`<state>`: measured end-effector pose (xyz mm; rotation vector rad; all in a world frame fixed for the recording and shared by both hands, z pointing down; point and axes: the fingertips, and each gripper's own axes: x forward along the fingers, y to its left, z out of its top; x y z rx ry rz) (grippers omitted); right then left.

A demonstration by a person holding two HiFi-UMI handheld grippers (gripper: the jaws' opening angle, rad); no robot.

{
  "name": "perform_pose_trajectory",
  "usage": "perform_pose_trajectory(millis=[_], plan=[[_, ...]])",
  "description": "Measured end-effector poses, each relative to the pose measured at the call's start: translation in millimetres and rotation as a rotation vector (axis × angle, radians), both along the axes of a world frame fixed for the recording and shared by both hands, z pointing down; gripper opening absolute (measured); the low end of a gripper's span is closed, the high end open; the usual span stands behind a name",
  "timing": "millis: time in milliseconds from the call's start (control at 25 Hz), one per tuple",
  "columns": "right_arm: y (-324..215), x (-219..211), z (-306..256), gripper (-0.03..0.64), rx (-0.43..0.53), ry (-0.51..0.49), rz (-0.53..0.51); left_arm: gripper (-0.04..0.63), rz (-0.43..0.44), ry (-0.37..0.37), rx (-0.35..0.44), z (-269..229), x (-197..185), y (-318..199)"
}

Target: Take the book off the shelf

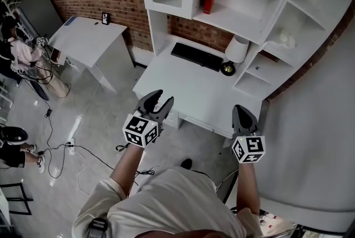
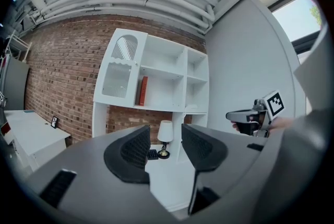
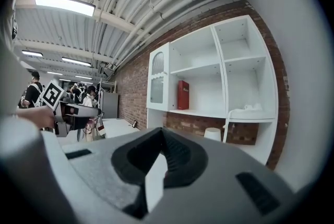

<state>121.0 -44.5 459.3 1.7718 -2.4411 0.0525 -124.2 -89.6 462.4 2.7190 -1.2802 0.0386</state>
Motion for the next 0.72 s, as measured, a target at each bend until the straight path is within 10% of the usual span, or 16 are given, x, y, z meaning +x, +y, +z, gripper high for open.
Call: perform_pose_trajectory(millis=[720], plan=[[-71, 57, 12, 0.002, -0.030, -0.023, -0.038, 0.181, -0.033, -0.019, -0.035, 10, 60, -62]])
